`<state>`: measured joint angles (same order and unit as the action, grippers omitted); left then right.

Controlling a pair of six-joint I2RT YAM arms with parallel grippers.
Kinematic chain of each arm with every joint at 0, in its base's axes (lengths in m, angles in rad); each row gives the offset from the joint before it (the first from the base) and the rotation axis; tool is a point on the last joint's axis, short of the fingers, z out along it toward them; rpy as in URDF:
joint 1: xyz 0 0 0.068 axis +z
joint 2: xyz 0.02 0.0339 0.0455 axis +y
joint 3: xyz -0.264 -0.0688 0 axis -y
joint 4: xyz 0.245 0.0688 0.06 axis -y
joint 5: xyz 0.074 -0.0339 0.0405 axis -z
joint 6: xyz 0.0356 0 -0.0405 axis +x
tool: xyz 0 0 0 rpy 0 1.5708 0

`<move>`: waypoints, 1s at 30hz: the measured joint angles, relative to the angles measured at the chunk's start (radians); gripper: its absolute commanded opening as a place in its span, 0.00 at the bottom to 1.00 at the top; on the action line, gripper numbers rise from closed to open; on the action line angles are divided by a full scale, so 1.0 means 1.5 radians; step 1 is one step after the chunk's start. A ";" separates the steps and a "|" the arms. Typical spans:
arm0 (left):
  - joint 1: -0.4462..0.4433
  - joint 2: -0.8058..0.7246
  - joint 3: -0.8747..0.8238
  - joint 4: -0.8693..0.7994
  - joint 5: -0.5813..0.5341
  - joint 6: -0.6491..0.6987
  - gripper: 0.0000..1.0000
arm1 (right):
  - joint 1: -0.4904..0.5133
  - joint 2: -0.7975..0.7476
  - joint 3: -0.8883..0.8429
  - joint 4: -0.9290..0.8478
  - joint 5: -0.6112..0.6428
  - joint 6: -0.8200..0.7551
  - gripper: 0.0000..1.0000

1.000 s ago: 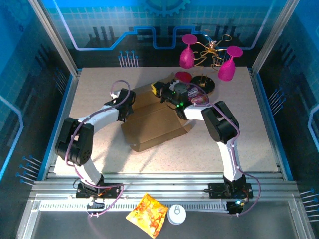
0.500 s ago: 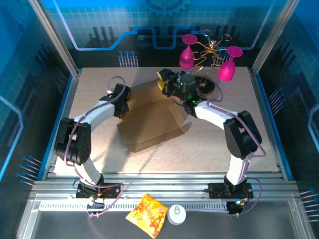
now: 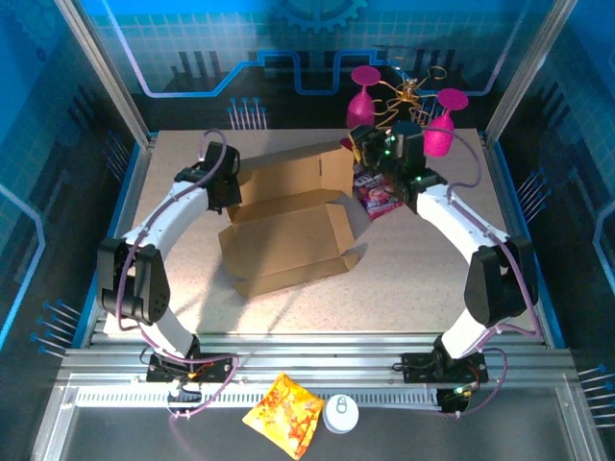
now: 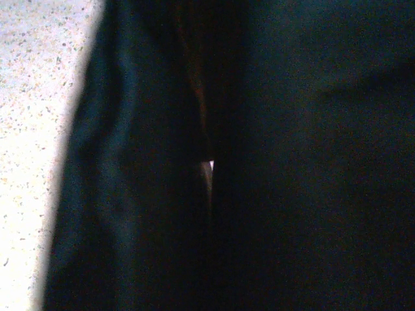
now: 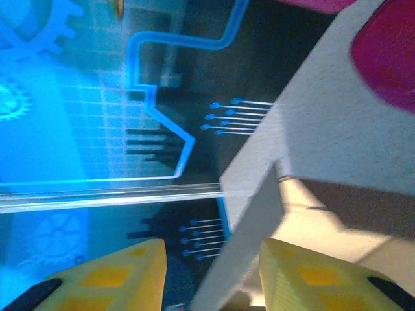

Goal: Fold the paper box

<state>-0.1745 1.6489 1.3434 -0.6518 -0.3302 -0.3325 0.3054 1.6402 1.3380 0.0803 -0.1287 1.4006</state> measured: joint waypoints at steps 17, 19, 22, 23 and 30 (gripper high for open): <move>0.001 -0.003 0.088 -0.052 0.046 -0.001 0.00 | 0.040 0.048 0.278 -0.253 -0.009 -0.098 0.54; 0.001 -0.003 0.094 -0.051 0.050 0.000 0.00 | 0.040 0.070 0.278 -0.260 -0.011 -0.095 0.57; 0.001 -0.003 0.094 -0.052 0.054 0.004 0.00 | 0.038 0.104 0.282 -0.270 -0.022 -0.089 0.59; 0.001 -0.003 0.094 -0.052 0.056 0.007 0.00 | 0.036 0.114 0.285 -0.273 -0.026 -0.088 0.59; 0.001 -0.007 0.094 -0.051 0.062 0.029 0.00 | 0.014 0.177 0.362 -0.293 -0.038 -0.099 0.58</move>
<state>-0.1730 1.6390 1.4845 -0.7280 -0.2371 -0.2886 0.3264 1.9060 1.8812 -0.3599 -0.1860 1.2518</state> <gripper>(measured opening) 0.074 0.586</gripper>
